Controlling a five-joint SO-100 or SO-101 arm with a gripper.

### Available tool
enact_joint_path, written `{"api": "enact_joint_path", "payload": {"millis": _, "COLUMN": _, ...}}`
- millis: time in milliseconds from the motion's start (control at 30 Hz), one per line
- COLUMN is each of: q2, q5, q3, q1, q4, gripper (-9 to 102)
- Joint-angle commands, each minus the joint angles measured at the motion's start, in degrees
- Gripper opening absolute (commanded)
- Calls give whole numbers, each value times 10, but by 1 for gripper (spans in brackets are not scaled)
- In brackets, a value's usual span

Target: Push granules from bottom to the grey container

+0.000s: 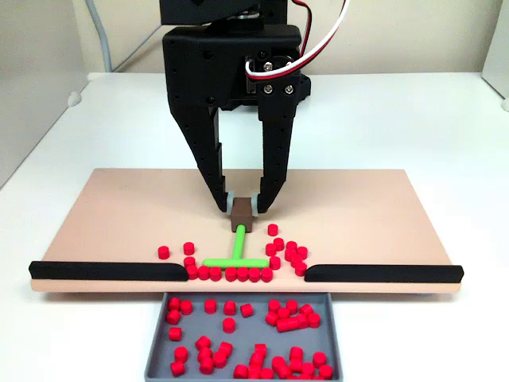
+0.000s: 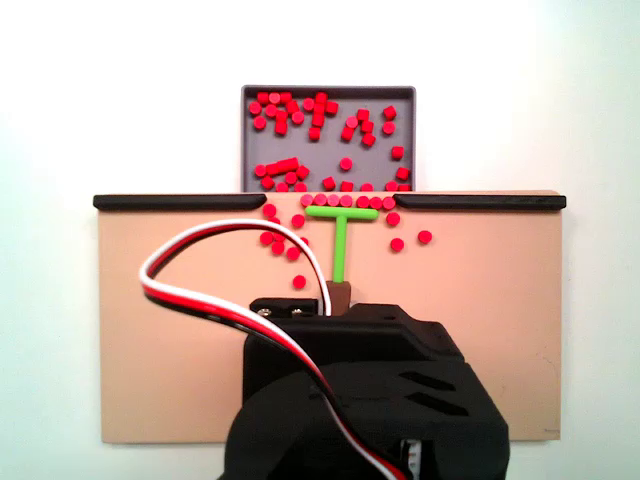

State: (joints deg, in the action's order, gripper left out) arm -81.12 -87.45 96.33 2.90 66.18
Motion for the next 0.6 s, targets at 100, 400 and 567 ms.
{"api": "enact_joint_path", "payload": {"millis": 100, "q2": 4, "q5": 4, "q3": -29, "q1": -2, "q4": 2, "gripper": 0}}
{"api": "enact_joint_path", "payload": {"millis": 400, "q2": 17, "q5": 4, "q3": -50, "q1": -2, "q4": 3, "gripper": 0}}
{"api": "enact_joint_path", "payload": {"millis": 567, "q2": 5, "q5": 14, "q3": -67, "q1": -5, "q4": 10, "gripper": 0}}
